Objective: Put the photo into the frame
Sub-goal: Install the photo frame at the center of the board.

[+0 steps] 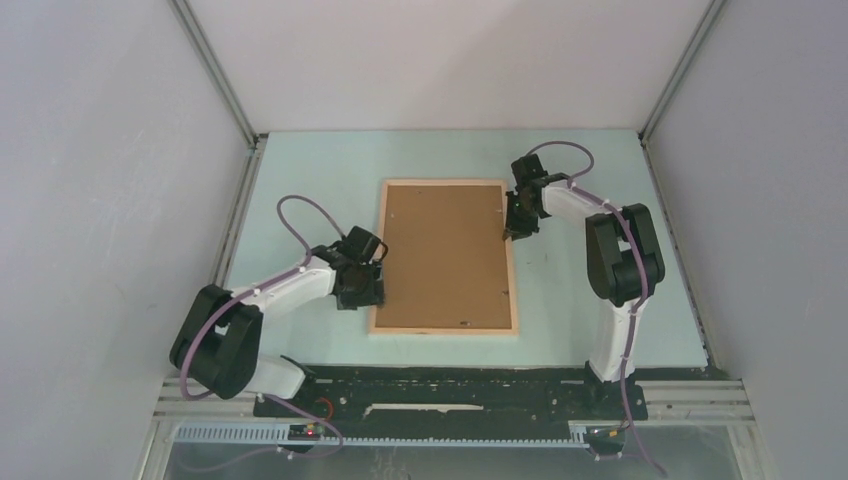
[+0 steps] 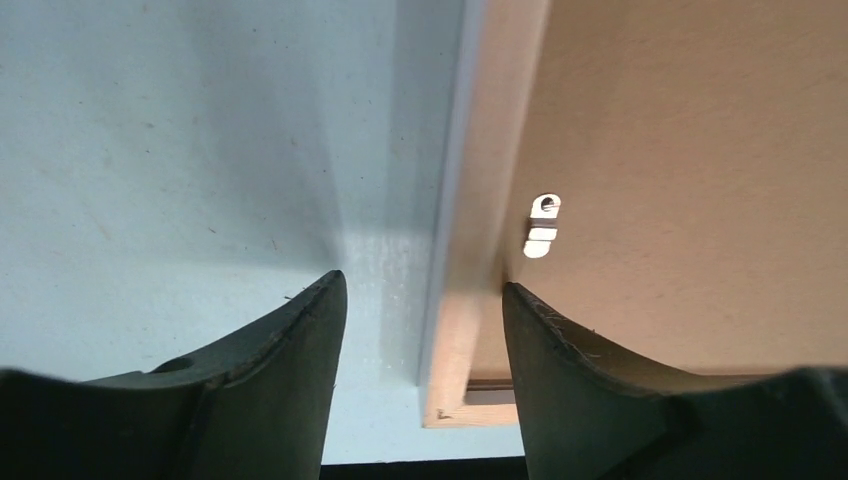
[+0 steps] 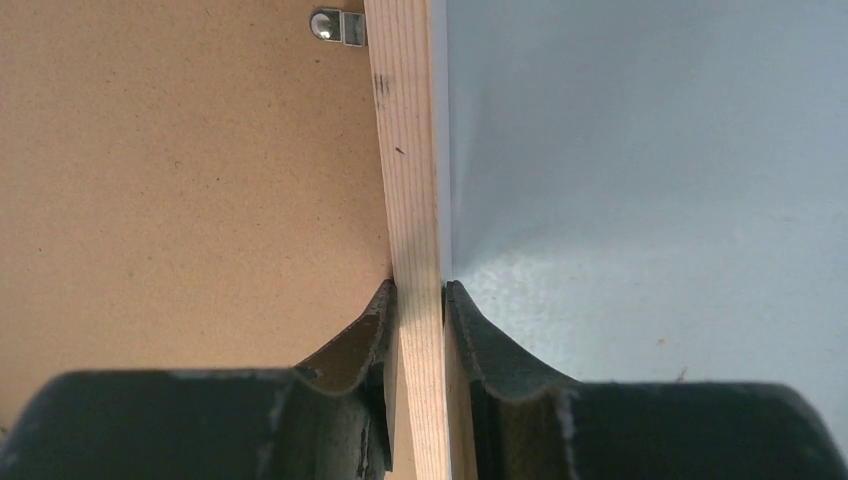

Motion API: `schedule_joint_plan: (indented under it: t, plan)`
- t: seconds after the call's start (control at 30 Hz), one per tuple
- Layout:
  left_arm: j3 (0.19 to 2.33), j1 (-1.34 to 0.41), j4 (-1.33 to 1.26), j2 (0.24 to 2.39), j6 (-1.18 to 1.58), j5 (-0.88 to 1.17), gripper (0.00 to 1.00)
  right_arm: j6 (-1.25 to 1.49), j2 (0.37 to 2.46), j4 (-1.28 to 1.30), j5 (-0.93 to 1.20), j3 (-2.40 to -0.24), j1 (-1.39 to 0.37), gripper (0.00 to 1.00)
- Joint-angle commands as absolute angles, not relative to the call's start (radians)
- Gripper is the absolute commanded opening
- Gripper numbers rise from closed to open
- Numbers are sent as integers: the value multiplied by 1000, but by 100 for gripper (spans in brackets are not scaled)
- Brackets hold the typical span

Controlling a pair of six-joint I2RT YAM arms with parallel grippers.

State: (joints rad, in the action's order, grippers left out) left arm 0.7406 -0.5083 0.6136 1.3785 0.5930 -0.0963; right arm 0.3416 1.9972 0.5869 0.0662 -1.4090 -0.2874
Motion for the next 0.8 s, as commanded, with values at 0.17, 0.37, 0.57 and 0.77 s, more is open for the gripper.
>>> schedule_joint_plan:
  t: [0.17, 0.37, 0.57, 0.77]
  plan:
    - [829, -531, 586, 1418, 563, -63, 80, 301, 1970, 600, -17, -1393, -258, 14]
    - [843, -537, 580, 1404, 576, -68, 79, 299, 1967, 597, -14, -1393, -266, 13]
    - [882, -537, 589, 1488, 573, -75, 68, 299, 1971, 597, -12, -1393, -268, 12]
    - [873, -536, 577, 1507, 571, -90, 60, 298, 1973, 599, -12, -1393, -267, 12]
